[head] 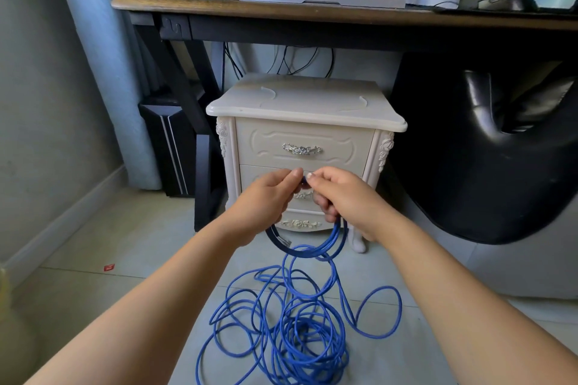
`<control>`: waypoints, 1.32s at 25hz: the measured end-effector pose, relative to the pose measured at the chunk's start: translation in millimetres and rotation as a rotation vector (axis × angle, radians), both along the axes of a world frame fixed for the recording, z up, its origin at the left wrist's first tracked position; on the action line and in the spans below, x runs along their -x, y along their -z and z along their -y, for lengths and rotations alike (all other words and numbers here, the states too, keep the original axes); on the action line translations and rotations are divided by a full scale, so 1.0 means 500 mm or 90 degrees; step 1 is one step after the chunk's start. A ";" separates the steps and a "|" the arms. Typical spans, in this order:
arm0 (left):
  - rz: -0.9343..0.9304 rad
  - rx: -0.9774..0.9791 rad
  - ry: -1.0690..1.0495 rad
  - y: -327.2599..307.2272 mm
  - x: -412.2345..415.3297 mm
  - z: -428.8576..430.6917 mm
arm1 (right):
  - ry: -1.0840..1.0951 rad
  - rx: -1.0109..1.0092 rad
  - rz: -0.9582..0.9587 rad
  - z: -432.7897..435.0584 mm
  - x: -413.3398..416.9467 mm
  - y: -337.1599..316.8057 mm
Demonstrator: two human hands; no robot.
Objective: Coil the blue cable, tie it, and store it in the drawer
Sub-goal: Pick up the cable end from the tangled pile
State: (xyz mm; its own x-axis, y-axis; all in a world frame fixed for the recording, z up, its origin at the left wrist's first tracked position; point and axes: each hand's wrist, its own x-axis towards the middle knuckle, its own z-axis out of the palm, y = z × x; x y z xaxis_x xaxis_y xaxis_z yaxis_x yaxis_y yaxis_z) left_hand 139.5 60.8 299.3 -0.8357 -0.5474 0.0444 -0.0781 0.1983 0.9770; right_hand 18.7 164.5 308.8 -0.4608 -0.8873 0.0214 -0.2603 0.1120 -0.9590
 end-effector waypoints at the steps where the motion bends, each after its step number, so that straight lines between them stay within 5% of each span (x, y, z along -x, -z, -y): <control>1: -0.020 -0.020 -0.019 0.001 0.002 0.002 | -0.003 0.019 0.100 -0.004 0.004 0.001; 6: -0.139 -0.204 -0.132 0.003 0.002 0.028 | -0.109 -0.124 0.265 -0.050 0.041 0.022; 14: -0.236 -0.462 -0.201 0.014 0.020 0.002 | -0.009 0.175 0.451 -0.009 0.011 0.028; 17: -0.229 -0.525 -0.127 0.015 0.006 0.007 | 0.035 0.172 0.403 -0.006 0.010 0.023; 20: -0.147 -0.444 -0.067 0.013 -0.013 0.018 | 0.033 0.111 0.278 -0.007 0.012 0.020; 25: 0.015 -0.043 0.023 0.010 -0.026 0.014 | -0.066 -0.061 0.009 -0.008 0.007 0.009; 28: 0.066 0.070 0.054 0.012 -0.022 0.008 | -0.080 -0.119 -0.120 -0.001 -0.001 0.010; 33: 0.000 0.126 -0.021 0.009 -0.014 0.011 | -0.052 0.012 0.100 -0.011 0.010 0.005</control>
State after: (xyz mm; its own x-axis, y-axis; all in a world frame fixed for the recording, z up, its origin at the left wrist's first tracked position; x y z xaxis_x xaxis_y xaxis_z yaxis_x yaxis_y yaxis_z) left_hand 146.4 55.3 294.9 -0.8174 -0.5552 0.1533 -0.0882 0.3836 0.9193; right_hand 13.9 169.9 306.1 -0.3854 -0.9223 -0.0284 -0.1141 0.0782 -0.9904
